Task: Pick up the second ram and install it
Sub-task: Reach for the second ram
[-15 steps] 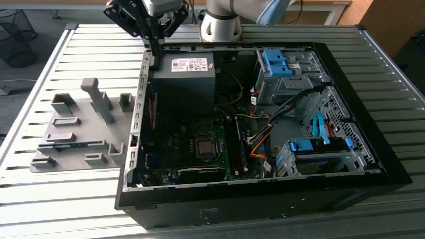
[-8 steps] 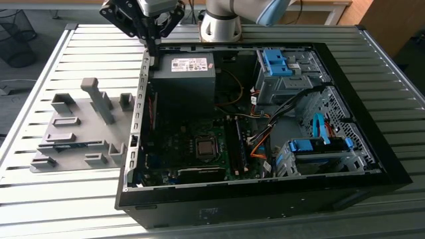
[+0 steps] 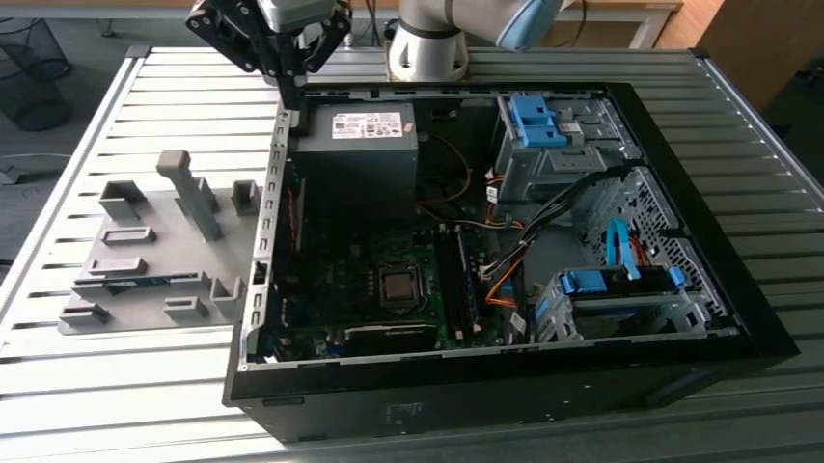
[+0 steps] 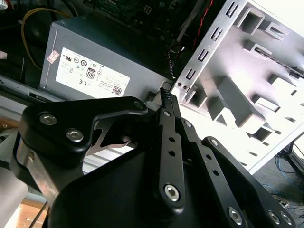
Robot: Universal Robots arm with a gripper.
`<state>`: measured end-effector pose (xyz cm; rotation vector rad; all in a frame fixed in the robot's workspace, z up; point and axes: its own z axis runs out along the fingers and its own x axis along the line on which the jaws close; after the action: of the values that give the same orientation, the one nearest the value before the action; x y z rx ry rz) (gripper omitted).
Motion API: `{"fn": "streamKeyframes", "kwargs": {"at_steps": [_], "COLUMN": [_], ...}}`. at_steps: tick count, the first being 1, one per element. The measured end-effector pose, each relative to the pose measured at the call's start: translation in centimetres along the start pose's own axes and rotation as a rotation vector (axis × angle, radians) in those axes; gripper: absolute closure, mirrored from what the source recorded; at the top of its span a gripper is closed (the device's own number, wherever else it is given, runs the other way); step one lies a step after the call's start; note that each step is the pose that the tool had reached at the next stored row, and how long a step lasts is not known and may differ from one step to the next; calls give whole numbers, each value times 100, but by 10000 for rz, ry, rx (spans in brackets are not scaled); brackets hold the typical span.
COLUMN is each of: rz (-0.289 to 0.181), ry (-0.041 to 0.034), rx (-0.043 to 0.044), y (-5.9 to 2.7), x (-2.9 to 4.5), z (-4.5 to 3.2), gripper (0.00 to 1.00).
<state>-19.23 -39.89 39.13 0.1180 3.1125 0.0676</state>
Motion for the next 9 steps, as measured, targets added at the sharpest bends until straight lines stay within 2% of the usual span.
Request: {"fn": "streamKeyframes", "kwargs": {"at_steps": [9], "rz": [0], "ry": [1], "rx": [0], "y": [-4], "x": [46], "z": [0], "gripper": [89]}}
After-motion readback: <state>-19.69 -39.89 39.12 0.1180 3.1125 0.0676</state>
